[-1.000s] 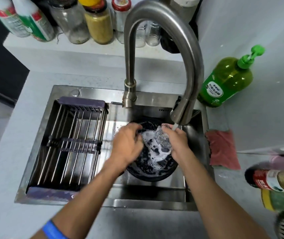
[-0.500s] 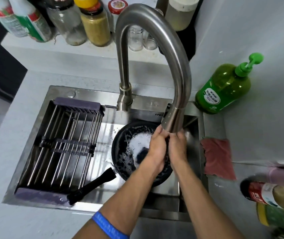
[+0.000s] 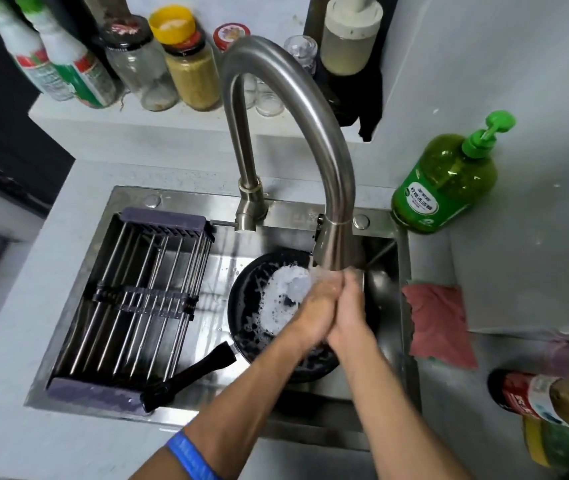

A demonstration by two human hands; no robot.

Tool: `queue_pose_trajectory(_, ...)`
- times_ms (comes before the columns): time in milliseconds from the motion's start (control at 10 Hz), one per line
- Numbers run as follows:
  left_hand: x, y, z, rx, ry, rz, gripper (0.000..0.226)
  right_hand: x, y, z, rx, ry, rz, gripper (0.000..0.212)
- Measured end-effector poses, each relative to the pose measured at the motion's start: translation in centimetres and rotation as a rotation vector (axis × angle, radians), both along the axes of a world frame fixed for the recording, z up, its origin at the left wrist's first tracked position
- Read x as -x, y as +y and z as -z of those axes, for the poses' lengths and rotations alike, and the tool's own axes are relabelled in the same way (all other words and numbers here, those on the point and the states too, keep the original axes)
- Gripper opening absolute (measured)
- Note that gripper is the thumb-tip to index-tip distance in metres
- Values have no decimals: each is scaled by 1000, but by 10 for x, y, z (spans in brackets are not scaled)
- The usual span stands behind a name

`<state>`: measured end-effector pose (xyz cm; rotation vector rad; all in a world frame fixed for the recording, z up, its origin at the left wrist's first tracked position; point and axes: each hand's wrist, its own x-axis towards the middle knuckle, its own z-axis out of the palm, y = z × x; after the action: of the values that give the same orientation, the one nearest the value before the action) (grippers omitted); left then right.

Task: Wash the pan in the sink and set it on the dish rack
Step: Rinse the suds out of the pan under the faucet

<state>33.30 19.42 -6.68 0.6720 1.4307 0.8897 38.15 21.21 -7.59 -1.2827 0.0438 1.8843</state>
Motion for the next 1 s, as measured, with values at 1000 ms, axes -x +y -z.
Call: queue_pose_trajectory(1000,24,28,16,-244,102,-119,26,11,2,-14,-93,-255,-76,18)
